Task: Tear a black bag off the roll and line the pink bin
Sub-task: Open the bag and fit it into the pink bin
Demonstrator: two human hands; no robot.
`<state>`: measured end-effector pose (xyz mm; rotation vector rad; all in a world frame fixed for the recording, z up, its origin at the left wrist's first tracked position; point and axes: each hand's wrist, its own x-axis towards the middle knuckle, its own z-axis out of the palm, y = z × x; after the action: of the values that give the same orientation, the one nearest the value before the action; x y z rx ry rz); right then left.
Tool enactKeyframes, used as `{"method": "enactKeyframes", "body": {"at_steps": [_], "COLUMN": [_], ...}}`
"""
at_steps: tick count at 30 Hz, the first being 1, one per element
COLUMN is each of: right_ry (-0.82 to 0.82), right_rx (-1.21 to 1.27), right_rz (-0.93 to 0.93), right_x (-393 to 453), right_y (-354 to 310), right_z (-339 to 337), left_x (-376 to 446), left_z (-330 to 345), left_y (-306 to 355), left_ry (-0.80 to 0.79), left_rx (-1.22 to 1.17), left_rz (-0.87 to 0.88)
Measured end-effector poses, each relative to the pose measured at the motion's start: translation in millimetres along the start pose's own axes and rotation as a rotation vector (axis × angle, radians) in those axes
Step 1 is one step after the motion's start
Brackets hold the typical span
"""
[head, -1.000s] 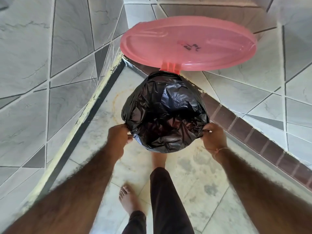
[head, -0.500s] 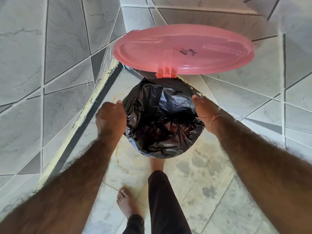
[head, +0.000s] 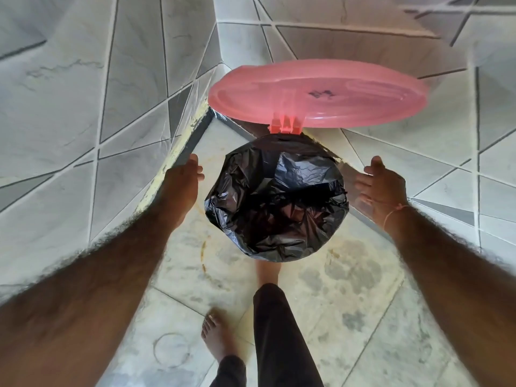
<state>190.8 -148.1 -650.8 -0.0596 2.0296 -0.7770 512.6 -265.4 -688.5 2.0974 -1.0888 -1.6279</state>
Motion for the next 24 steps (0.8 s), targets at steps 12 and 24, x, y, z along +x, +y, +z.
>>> {"method": "enactKeyframes", "body": {"at_steps": [12,24], "right_ry": [-0.281,-0.082], "right_rx": [0.433,-0.127], "right_rz": [-0.016,-0.218], "right_x": [-40.7,-74.1], "right_y": [-77.8,30.6], "right_z": [-25.4,-4.0], "left_x": [-62.5,-85.6], "left_z": [-3.3,6.6], "left_y": [105.8,-12.6], "left_ry": [-0.193,-0.019], "left_rx": [-0.410,0.138], "left_rz": [-0.050,0.261]}}
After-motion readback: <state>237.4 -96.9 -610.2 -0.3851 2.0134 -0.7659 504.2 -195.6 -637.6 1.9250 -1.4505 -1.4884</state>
